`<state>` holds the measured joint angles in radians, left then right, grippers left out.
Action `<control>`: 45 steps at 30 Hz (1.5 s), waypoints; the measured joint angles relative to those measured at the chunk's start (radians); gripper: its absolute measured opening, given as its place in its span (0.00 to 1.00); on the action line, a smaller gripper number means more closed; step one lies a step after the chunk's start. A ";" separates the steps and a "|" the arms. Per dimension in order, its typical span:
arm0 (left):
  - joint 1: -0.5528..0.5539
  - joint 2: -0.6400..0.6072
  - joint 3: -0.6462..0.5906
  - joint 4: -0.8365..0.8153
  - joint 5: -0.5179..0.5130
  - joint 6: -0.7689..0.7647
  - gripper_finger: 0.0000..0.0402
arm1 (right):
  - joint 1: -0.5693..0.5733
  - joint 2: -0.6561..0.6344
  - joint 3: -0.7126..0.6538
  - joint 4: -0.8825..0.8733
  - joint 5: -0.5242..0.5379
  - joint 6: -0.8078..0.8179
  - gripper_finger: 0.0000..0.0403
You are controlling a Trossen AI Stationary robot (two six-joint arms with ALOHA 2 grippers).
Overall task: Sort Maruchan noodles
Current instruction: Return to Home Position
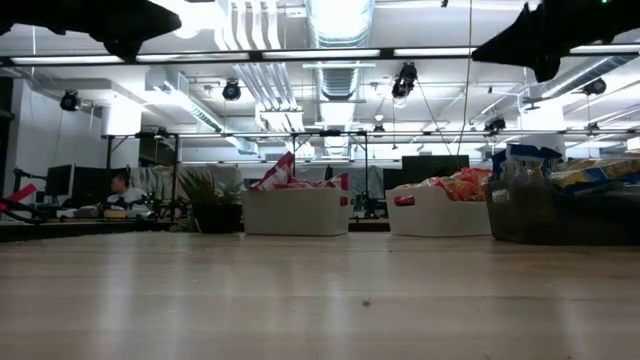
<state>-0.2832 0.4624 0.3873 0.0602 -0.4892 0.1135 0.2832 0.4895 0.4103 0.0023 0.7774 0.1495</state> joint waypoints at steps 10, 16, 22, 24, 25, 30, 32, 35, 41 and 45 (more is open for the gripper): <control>0.054 -0.092 -0.106 0.064 -0.001 -0.002 0.10 | 0.000 -0.262 -0.197 0.167 -0.087 -0.137 0.02; 0.088 -0.161 -0.163 0.101 -0.001 -0.009 0.10 | 0.000 -0.468 -0.282 0.175 -0.087 -0.173 0.02; 0.104 -0.205 -0.198 0.112 -0.002 -0.021 0.10 | -0.007 -0.474 -0.289 0.187 -0.089 -0.247 0.02; 0.106 -0.214 -0.215 0.120 -0.002 -0.023 0.10 | -0.008 -0.486 -0.290 0.191 -0.098 -0.253 0.02; 0.108 -0.220 -0.222 0.123 -0.002 -0.025 0.10 | -0.009 -0.489 -0.293 0.183 -0.102 -0.261 0.02; 0.109 -0.237 -0.260 0.137 -0.001 -0.026 0.10 | -0.009 -0.482 -0.316 0.189 -0.101 -0.271 0.02; 0.110 -0.244 -0.284 0.160 -0.001 -0.034 0.10 | -0.009 -0.481 -0.348 0.190 -0.101 -0.260 0.02; 0.110 -0.243 -0.335 0.210 0.000 -0.055 0.10 | -0.009 -0.482 -0.398 0.170 -0.099 -0.230 0.02; 0.111 -0.230 -0.377 0.233 -0.023 -0.059 0.10 | -0.016 -0.470 -0.398 0.093 -0.104 -0.144 0.02; 0.111 -0.224 -0.377 0.233 -0.136 -0.086 0.10 | -0.016 -0.470 -0.398 0.088 -0.090 -0.143 0.02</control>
<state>-0.1719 0.2380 0.0101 0.2936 -0.6255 0.0277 0.2676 0.0194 0.0120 0.0898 0.6877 0.0068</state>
